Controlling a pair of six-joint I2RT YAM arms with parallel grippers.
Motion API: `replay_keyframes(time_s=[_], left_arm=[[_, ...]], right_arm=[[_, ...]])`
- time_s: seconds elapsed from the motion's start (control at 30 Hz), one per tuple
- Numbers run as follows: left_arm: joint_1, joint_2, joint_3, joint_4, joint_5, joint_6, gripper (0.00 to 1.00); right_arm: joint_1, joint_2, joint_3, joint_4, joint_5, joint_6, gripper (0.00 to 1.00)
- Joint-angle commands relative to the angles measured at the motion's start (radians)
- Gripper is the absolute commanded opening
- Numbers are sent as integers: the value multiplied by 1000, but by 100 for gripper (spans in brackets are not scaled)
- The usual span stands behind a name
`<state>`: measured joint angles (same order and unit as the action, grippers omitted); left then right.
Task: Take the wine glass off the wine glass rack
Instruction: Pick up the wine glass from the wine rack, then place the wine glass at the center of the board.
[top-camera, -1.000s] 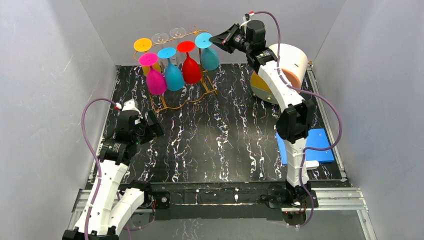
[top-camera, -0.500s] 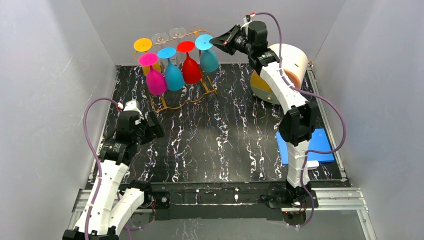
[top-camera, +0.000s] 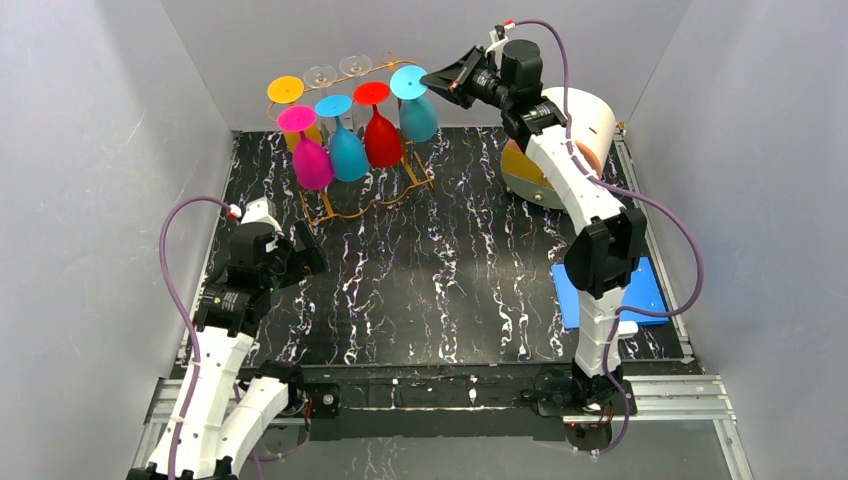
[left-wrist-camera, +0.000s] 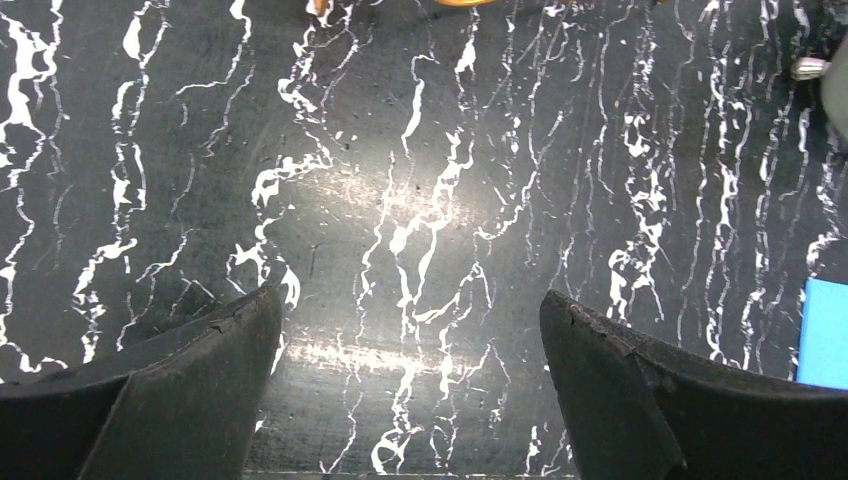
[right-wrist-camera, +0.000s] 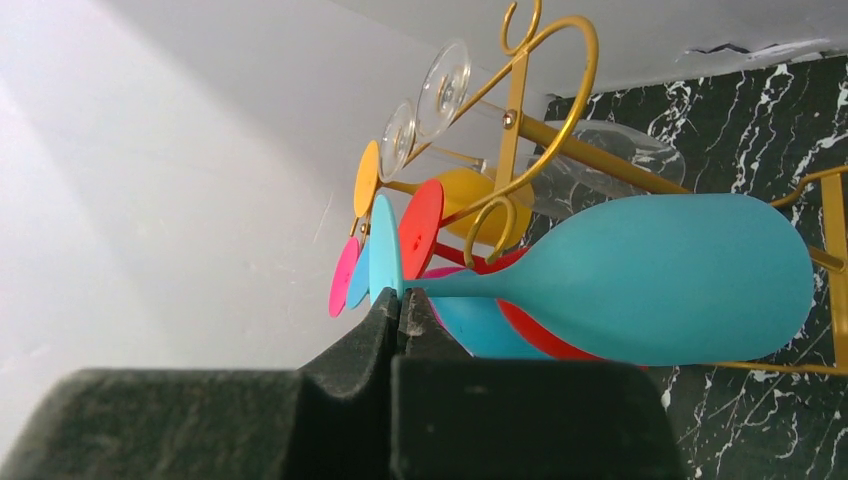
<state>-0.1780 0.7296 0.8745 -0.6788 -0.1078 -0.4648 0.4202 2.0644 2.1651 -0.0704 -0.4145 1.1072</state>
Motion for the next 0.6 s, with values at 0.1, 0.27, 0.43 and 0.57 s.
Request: replay_keyframes(time_s=[0.1, 0.27, 0.43, 0.57], left_arm=[[-1, -25, 17, 44, 124, -23, 98], [-2, -34, 20, 71, 208, -19, 98], [-1, -6, 50, 88, 324, 8, 98], [-1, -18, 20, 159, 454, -11, 98]], right_arm=[[2, -144, -98, 63, -7, -41, 1], [2, -257, -275, 140, -4, -68, 1], [2, -384, -474, 202, -15, -160, 1], [3, -493, -675, 354, -97, -191, 1]])
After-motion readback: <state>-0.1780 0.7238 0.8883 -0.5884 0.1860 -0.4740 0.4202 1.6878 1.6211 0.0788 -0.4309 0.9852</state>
